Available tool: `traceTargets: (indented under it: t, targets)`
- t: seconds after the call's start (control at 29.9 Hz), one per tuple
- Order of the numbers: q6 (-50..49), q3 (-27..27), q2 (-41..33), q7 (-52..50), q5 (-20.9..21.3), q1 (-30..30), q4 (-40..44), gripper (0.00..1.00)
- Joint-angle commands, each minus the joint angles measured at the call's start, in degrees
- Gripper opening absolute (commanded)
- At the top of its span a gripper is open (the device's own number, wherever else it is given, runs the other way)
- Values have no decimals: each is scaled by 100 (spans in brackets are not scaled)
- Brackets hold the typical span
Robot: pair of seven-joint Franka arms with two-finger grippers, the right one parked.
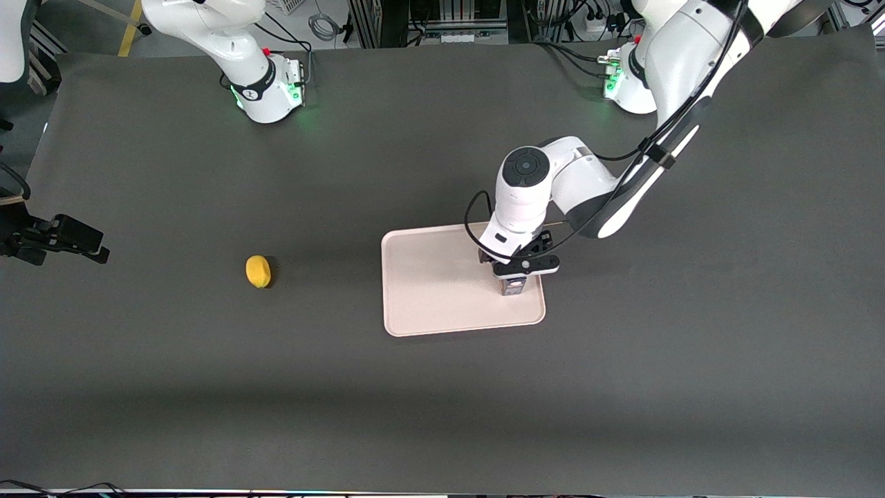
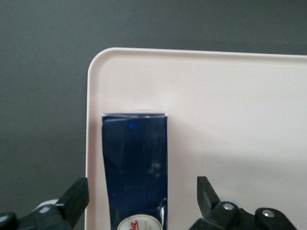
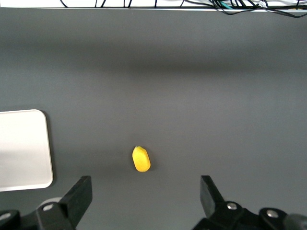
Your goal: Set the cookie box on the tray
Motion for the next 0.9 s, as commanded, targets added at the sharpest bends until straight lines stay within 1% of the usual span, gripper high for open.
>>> traceTargets:
  t: [0.0, 0.07, 0.17, 0.33, 0.4, 0.57, 0.67, 0.77, 0.87]
  targets:
    - [-883, -294, -175, 422, -160, 19, 460, 100]
    - [-1208, -355, -245, 615, -371, 19, 653, 100]
    - [-1604, -382, -508, 949, -845, 19, 961, 100]
    - [-2430, -321, -1035, 1941, -1636, 37, 1409, 100]
    - [-2737, -312, -1194, 2371, -1839, 98, 1602, 100]
    - [-3607, -259, -1361, 3558, -2121, 397, 2190, 100]
    - [-4135, 21, -1423, 4427, -2279, 459, 2674, 100]
    - [-4618, 469, -1502, 5385, -2524, 467, 3105, 100]
    - [-4918, 856, -1581, 6238, -2727, 599, 3334, 100]
